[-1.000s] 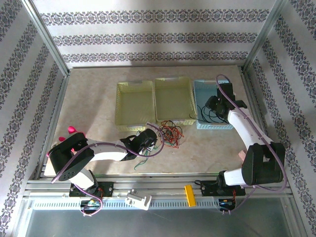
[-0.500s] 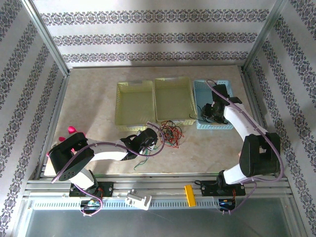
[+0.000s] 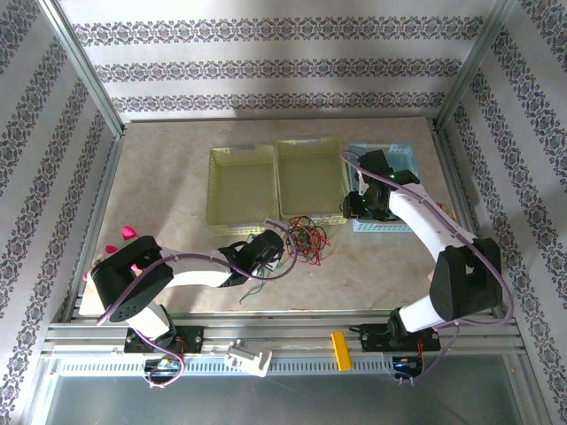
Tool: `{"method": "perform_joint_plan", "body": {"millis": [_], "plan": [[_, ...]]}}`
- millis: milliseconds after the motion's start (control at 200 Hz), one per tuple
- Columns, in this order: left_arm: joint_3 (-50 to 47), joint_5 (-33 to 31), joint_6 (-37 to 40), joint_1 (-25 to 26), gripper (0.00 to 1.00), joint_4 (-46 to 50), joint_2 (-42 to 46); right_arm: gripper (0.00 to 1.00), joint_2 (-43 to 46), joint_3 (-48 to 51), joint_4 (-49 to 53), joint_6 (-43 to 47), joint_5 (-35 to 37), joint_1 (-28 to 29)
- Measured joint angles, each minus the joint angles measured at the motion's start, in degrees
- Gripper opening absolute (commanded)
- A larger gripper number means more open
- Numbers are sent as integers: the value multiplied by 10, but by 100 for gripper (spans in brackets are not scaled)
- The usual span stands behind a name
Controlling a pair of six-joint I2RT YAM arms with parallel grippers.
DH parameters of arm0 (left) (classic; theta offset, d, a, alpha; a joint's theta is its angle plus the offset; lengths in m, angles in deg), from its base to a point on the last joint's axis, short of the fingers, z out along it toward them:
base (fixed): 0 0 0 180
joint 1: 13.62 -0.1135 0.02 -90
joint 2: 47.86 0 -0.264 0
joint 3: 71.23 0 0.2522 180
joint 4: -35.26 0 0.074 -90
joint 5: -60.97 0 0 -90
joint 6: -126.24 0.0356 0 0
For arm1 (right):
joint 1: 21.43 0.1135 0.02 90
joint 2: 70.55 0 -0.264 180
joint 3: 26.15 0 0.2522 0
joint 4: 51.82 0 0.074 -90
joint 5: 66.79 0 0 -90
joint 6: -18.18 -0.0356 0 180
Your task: Untangle the cables
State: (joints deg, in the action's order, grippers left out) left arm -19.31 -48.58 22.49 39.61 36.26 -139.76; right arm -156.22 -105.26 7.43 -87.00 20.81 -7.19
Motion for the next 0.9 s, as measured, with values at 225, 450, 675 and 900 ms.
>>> {"method": "perform_joint_plan", "body": {"millis": [225, 450, 675, 900], "plan": [[2, 0, 0, 0, 0, 0, 0, 48, -32, -12, 0, 17, 0, 6], [2, 0, -1, 0, 0, 0, 0, 28, -39, -12, 0, 21, -3, 5], [2, 0, -2, 0, 0, 2, 0, 12, -39, -12, -1, 28, -3, 5], [7, 0, -3, 0, 0, 4, 0, 12, -39, -12, -1, 30, -2, 5]]}}
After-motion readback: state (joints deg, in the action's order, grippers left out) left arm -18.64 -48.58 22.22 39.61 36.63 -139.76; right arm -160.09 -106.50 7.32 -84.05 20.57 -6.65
